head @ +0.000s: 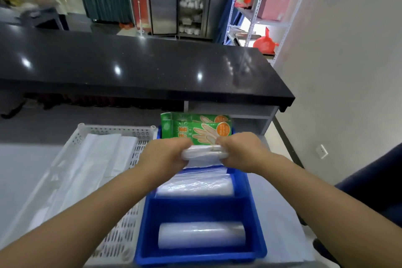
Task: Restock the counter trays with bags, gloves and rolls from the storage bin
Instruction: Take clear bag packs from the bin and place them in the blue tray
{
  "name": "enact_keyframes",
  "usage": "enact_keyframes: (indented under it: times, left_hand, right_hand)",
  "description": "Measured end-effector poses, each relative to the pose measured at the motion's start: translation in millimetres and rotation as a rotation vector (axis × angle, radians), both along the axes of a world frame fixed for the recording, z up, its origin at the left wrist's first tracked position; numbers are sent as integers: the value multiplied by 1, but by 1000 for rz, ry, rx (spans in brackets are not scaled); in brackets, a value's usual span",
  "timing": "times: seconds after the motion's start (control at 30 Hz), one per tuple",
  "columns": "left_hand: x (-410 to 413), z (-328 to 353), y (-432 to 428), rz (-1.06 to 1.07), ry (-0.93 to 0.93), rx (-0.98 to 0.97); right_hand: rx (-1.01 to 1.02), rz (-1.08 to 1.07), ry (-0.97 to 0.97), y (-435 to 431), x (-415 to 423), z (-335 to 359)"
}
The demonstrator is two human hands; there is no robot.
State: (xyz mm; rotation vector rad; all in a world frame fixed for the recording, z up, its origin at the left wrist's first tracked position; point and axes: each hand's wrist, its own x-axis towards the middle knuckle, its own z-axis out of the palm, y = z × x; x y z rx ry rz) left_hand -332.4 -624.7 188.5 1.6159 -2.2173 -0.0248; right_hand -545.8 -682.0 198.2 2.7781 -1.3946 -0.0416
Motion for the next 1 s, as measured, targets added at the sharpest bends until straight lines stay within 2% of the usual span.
enact_keyframes:
  times: [0.17,0.23,0.37,0.5,0.8,0.93,1.0]
  left_hand:
    - [23,-28,-31,98,58,228]
    - [19,-51,-34,48,-47,321]
    - [-9,-90,-33,-195,-259,412]
    - [-23,-99,-39,-169,-371,455]
    - [-38,-100,-40,34,-227,658]
    - [-39,-103,-36,22,-265,653]
    - [-39,-101,-32,40,-168,694]
  right_hand:
    - [122,-198,-10,-12,-29,-4]
    - [128,-271,-23,-13,-41,-9]
    - [92,-362,-18,-14,-53,-16]
    - [104,-389,-95,-16,-60,-18]
    - [189,-298,-252,-38,-62,-28]
    - [195,-243,-306,-49,-48,-29]
    - [215,-214,-331,-51,-36,-28]
